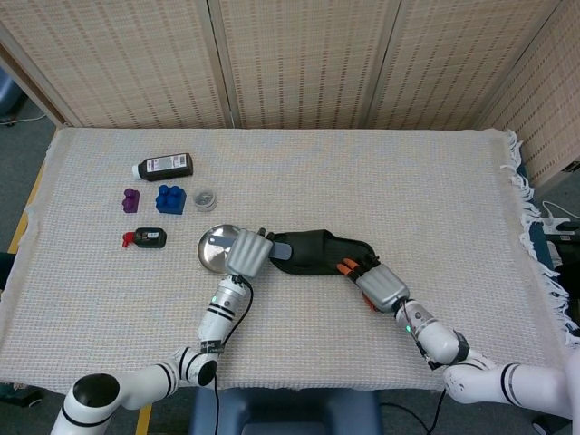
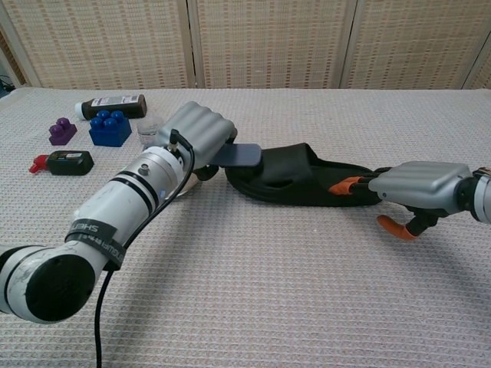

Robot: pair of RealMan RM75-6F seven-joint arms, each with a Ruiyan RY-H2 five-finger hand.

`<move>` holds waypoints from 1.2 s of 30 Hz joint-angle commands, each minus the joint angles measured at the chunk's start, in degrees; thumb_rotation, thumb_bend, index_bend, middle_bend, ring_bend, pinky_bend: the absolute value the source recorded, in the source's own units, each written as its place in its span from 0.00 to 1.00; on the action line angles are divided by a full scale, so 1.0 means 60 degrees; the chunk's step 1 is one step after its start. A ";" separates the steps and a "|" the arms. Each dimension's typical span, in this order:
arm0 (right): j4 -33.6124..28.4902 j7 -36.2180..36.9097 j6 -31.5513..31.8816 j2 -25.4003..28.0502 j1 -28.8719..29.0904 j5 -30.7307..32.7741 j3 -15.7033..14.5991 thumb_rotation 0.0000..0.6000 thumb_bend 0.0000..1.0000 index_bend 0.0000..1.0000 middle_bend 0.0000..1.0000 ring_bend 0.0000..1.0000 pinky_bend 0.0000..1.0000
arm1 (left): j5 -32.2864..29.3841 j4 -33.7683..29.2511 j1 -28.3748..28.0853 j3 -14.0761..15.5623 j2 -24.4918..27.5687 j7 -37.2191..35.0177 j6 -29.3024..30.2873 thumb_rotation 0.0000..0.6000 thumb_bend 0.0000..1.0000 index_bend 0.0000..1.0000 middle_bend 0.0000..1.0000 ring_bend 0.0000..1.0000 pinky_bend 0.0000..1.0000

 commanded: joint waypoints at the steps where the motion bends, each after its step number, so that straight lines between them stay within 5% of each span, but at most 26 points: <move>1: -0.0070 0.0157 0.0080 0.0085 -0.0041 -0.0092 0.0049 1.00 0.65 0.00 0.00 0.00 0.00 | 0.0041 -0.0655 0.0214 0.0052 0.0444 0.0247 0.0242 1.00 0.37 0.43 0.49 0.79 1.00; 4: -0.0235 0.0453 0.0185 0.0280 -0.0103 -0.0322 0.0113 1.00 0.63 0.00 0.00 0.00 0.00 | -0.0089 -0.1358 0.0476 0.0120 0.0871 0.0448 0.0299 1.00 0.37 0.43 0.49 0.79 1.00; 7: -0.0538 0.0959 0.0541 0.0617 -0.0259 -0.0835 0.0234 1.00 0.33 0.00 0.00 0.00 0.00 | -0.0266 -0.1881 0.0759 0.0248 0.1275 0.0630 0.0289 1.00 0.37 0.43 0.49 0.79 1.00; 10: -0.0894 0.1491 0.1075 0.1058 -0.0475 -0.1479 0.0338 1.00 0.18 0.00 0.00 0.00 0.00 | -0.0451 -0.2008 0.0959 0.0317 0.1506 0.0570 0.0213 1.00 0.37 0.43 0.49 0.79 1.00; 17: -0.1790 0.2290 0.2366 0.2236 -0.1000 -0.2414 0.0628 1.00 0.17 0.00 0.00 0.00 0.00 | -0.1106 -0.1265 0.1236 0.0424 0.1493 0.0558 -0.0271 1.00 0.37 0.42 0.48 0.79 1.00; 24: -0.2137 0.2289 0.2410 0.2639 -0.1144 -0.2563 0.0653 1.00 0.17 0.00 0.00 0.00 0.00 | -0.1305 -0.0544 0.1196 0.0472 0.1242 0.0561 -0.0558 1.00 0.37 0.41 0.47 0.79 1.00; 32: -0.1985 0.2285 0.2176 0.2456 -0.1152 -0.2539 0.0674 1.00 0.17 0.00 0.00 0.00 0.00 | -0.1682 -0.1167 0.1188 0.0463 0.1514 0.1081 -0.0801 1.00 0.38 0.17 0.27 0.78 1.00; 36: -0.1969 0.2269 0.2125 0.2432 -0.1165 -0.2516 0.0708 1.00 0.17 0.00 0.00 0.00 0.00 | -0.1973 -0.1609 0.1171 0.0434 0.1668 0.1431 -0.0853 1.00 0.37 0.13 0.22 0.78 1.00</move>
